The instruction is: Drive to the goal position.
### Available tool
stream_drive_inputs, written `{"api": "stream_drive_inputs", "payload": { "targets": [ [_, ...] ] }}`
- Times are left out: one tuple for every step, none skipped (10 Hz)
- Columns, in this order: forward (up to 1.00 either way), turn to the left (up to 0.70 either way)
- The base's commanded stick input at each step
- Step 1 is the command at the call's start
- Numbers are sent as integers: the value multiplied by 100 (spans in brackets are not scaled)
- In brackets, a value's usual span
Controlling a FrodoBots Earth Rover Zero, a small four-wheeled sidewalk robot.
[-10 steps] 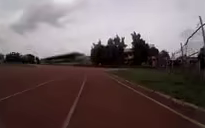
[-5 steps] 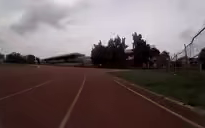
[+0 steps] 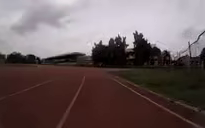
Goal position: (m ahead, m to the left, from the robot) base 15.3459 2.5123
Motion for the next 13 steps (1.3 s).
{"api": "stream_drive_inputs", "payload": {
  "targets": [
    [70, 0],
    [70, 0],
    [70, 0],
    [70, 8],
    [70, 2],
    [70, 0],
    [70, 3],
    [70, 13],
    [70, 4],
    [70, 4],
    [70, 11],
    [70, 13],
    [70, 0]
  ]
}}
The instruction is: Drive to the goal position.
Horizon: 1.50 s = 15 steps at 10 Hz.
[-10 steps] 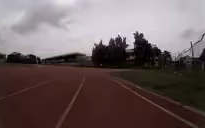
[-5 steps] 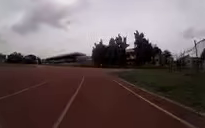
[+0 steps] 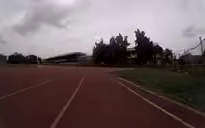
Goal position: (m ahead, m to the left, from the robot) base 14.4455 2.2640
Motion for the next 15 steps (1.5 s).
{"api": "stream_drive_inputs", "payload": {
  "targets": [
    [70, 0],
    [70, 0],
    [70, 9],
    [70, 5],
    [70, 2],
    [70, 0],
    [70, 2],
    [70, 4],
    [70, 6],
    [70, 0],
    [70, 1],
    [70, 6],
    [70, 10],
    [70, 13],
    [70, 4]
  ]
}}
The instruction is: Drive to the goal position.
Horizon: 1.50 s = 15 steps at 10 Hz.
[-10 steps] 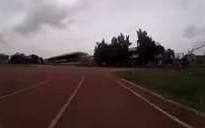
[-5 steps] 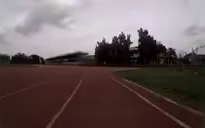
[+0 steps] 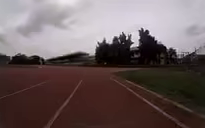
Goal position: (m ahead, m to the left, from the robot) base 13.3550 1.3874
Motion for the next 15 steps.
{"api": "stream_drive_inputs", "payload": {
  "targets": [
    [70, 7],
    [70, 12],
    [70, 0],
    [70, 3],
    [70, 11],
    [70, 10],
    [70, 0],
    [70, 2],
    [70, 8],
    [70, 13],
    [70, 9],
    [70, 0],
    [70, 2],
    [70, 11],
    [70, 5]
  ]
}}
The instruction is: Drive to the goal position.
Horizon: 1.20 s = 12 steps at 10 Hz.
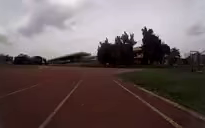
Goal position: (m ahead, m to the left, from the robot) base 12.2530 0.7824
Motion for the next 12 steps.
{"api": "stream_drive_inputs", "payload": {
  "targets": [
    [70, 1],
    [70, 6],
    [70, 11],
    [70, 13],
    [70, 11],
    [70, 9],
    [70, 14],
    [70, 14],
    [70, 7],
    [70, 8],
    [70, 12],
    [70, 9]
  ]
}}
